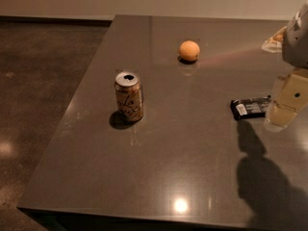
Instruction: Knock orange can over
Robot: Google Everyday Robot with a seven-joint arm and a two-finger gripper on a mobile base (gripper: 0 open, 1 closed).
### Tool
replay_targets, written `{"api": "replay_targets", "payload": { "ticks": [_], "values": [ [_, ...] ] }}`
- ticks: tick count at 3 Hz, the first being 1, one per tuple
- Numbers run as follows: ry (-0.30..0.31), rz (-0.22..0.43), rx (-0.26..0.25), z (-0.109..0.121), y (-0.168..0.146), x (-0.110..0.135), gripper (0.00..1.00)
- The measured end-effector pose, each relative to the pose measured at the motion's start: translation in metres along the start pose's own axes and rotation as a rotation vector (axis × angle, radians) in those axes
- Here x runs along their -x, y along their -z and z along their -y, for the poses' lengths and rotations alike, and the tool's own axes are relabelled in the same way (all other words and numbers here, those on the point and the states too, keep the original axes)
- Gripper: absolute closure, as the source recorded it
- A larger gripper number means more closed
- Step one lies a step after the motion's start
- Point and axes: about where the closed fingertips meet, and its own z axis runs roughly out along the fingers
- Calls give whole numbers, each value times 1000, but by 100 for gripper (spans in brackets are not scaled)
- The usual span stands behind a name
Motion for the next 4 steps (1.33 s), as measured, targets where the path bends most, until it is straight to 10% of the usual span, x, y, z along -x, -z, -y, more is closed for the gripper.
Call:
{"api": "replay_targets", "payload": {
  "ticks": [2,4],
  "values": [
    [2,28,3,4,0,7,0],
    [57,187,50,14,-28,84,0]
  ]
}}
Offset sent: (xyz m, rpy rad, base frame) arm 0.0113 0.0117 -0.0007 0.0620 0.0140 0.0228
